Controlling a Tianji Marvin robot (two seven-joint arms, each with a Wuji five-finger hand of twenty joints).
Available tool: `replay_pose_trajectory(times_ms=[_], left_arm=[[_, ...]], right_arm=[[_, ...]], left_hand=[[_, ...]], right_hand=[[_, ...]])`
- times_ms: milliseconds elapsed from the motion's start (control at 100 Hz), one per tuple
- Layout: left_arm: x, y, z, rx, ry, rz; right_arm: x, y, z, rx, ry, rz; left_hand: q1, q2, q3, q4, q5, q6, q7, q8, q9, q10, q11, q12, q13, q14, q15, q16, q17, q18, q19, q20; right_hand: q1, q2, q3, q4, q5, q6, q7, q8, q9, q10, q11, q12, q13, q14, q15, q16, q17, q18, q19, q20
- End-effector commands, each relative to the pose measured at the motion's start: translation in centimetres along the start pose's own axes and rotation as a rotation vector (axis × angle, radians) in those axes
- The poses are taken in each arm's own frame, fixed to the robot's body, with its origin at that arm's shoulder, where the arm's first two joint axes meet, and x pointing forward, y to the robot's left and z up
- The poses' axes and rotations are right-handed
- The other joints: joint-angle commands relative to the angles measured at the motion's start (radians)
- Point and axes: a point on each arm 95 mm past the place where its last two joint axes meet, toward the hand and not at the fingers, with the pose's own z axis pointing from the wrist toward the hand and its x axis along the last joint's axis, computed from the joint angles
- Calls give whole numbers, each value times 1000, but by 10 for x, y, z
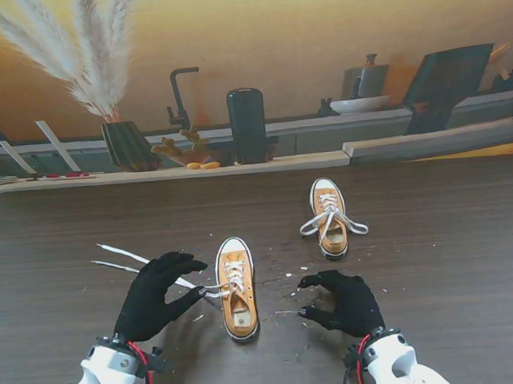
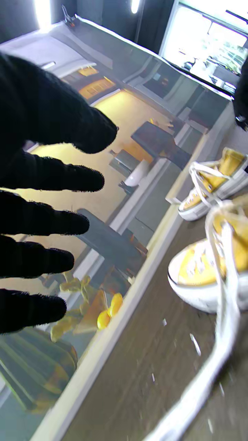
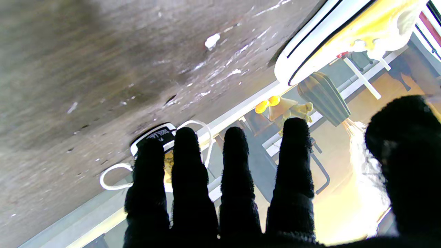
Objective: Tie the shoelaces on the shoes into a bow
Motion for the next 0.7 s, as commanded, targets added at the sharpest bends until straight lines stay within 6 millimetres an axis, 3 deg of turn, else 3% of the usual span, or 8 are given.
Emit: replay_pose_trajectory(times_ms=[0, 40, 300, 410, 690], left_arm=[[-17, 7, -15, -52, -69, 16], [-22, 6, -19, -51, -84, 17], [-48, 9, -31, -40, -154, 81], [-57, 15, -27, -21, -184, 97], [-67, 25, -25, -40, -234, 106]], right_arm=[[-1, -3, 2, 22, 0, -11], [0, -4, 3, 23, -1, -14], [8, -3, 10, 21, 25, -57], [18, 4, 15, 24, 63, -102], [56, 20, 37, -2, 160, -192]], left_hand=[[-1, -20, 28, -5, 35, -12, 0, 18, 17, -23, 8, 19, 31, -7, 13, 15, 14, 23, -7, 29], [5, -27, 33, -4, 37, -10, 0, 19, 22, -13, 9, 20, 42, -6, 19, 18, 21, 26, 0, 35], [39, -91, 143, -8, 34, -30, 11, 31, 44, -45, 31, 40, 78, -17, 82, 79, 18, 1, 160, 133], [49, -120, 248, -35, 37, -32, 29, 24, 56, -47, 43, 47, 85, -18, 94, 85, -19, 0, 285, 76], [44, -131, 268, -40, 39, -38, 46, 25, 52, -52, 54, 51, 81, -20, 108, 87, -44, -6, 363, 62]], right_hand=[[18, -9, -37, 25, 2, -27, 1, -19, 27, 3, -5, -4, 16, -1, 3, 10, -1, 1, 11, -11], [18, -10, -36, 25, 0, -25, 0, -19, 27, 4, -5, -4, 18, -1, 4, 10, 0, 1, 12, -11], [16, -14, -34, 25, -10, 16, -7, -24, 38, 9, 18, 7, 60, -7, 41, 33, 29, 14, 48, 7], [13, -10, -46, 28, -14, 42, -15, -28, 49, 12, 45, 25, 96, -17, 74, 59, 60, 21, 82, 30], [31, -15, -66, 44, 12, 106, -13, -23, 64, 14, 170, 130, 168, -33, 202, 155, 139, 41, 201, 145]])
